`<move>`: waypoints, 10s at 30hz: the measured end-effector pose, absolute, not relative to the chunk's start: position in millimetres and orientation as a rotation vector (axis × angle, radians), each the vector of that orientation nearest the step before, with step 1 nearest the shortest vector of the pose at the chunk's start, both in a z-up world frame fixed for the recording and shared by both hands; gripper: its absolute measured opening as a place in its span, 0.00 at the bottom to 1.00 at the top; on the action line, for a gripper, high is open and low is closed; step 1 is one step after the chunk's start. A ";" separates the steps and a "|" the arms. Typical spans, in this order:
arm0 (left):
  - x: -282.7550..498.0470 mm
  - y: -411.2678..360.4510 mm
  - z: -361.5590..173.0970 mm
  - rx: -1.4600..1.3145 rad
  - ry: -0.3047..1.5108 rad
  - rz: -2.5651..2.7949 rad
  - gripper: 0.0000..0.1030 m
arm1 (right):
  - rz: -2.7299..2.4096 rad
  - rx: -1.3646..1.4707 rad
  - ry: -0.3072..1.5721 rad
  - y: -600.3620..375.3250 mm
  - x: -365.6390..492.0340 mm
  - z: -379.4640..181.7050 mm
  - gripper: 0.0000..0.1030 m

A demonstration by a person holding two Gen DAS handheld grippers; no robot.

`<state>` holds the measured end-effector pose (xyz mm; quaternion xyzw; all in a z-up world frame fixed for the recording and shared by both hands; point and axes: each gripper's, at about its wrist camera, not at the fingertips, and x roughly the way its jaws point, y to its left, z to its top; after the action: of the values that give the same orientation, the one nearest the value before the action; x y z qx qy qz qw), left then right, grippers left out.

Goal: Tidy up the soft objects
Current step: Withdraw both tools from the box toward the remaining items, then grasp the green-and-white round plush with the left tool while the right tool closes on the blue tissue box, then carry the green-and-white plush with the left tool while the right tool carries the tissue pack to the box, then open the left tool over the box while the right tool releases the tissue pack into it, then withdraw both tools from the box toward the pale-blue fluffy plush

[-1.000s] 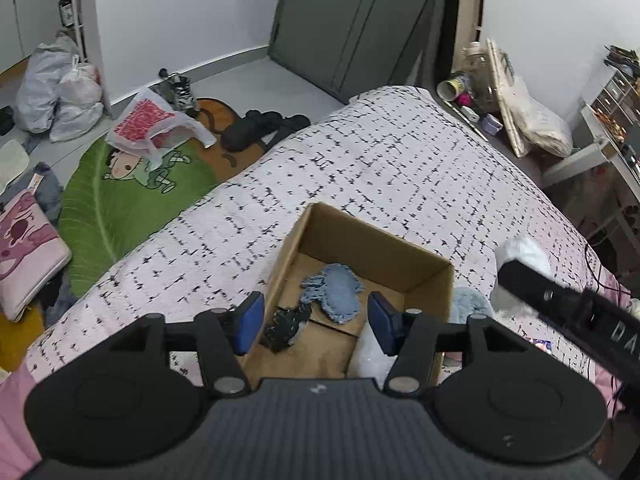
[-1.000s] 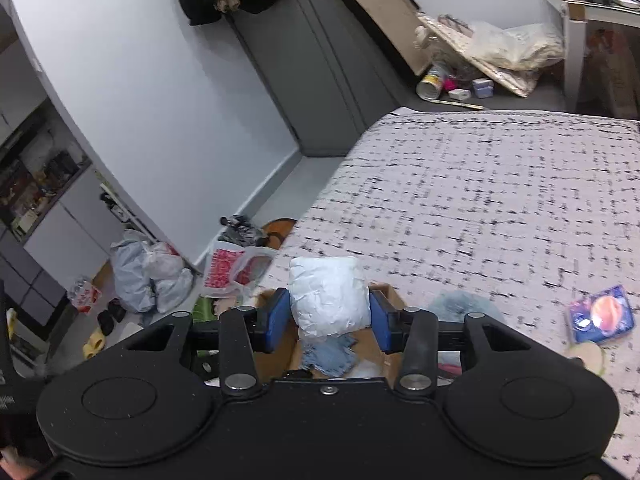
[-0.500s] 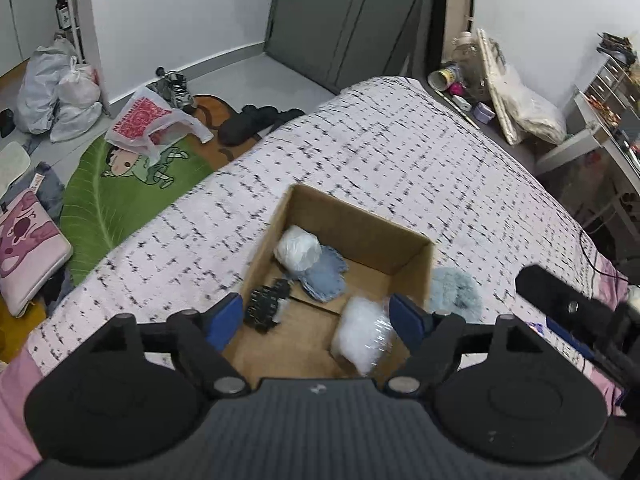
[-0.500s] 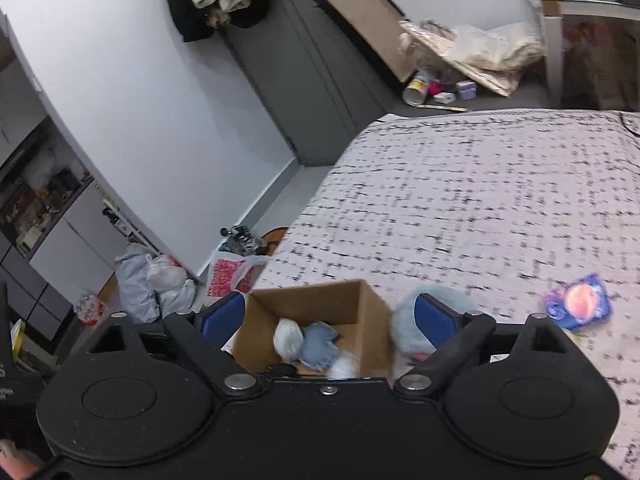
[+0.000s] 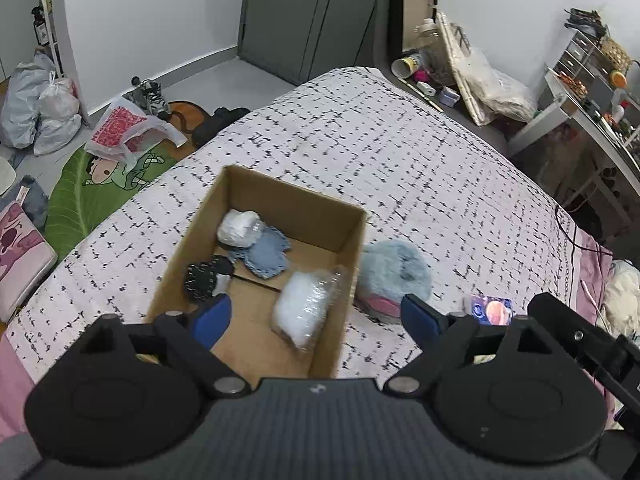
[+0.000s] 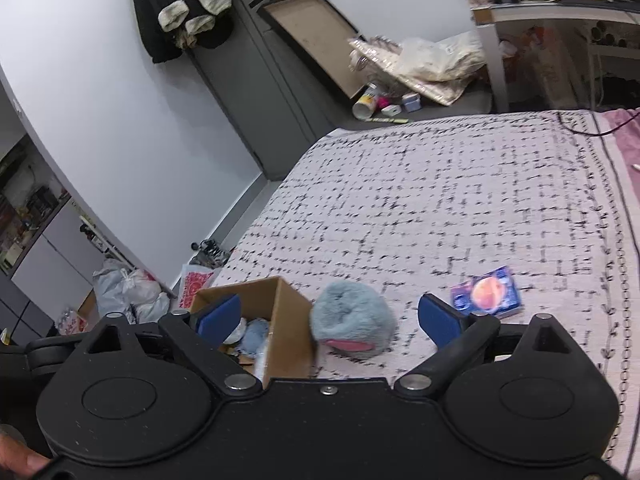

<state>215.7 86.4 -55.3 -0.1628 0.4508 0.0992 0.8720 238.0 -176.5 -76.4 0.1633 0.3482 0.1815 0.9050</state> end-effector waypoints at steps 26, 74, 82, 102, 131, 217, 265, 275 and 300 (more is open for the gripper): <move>236.2 -7.2 -78.4 -0.274 0.961 0.139 1.00 | 0.293 0.425 0.757 -277.1 244.6 -122.7 0.97; 304.6 -68.0 -195.8 -0.231 1.191 0.065 0.40 | 0.273 0.606 0.873 -290.5 324.3 -218.6 0.67; 297.8 -64.2 -191.1 -0.222 1.204 0.054 0.40 | 0.296 0.636 0.880 -287.6 333.5 -224.9 0.67; 271.3 -45.0 -154.6 -0.224 1.127 0.059 0.40 | 0.306 0.682 0.909 -291.6 306.3 -211.5 0.18; 215.5 9.8 -82.2 -0.327 0.964 0.057 0.40 | 0.263 0.564 0.709 -268.7 234.4 -113.9 0.17; 196.3 165.8 -89.4 -0.464 0.971 0.217 0.77 | 0.445 0.377 0.764 -88.0 223.2 -85.2 0.83; 232.2 3.1 -89.4 -0.264 1.019 0.113 0.99 | 0.324 0.447 0.724 -268.6 233.0 -123.7 0.99; 246.5 -26.8 -95.5 -0.234 0.995 0.073 0.91 | 0.327 0.530 0.741 -282.1 244.2 -143.0 0.88; 306.8 -17.8 -136.6 -0.254 0.999 0.249 0.51 | 0.365 0.671 0.908 -284.7 296.5 -199.0 0.69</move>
<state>306.8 -17.8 -136.6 -0.1209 0.4766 0.1188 0.8626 296.5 -284.7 -199.0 0.3160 0.4280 0.1720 0.8291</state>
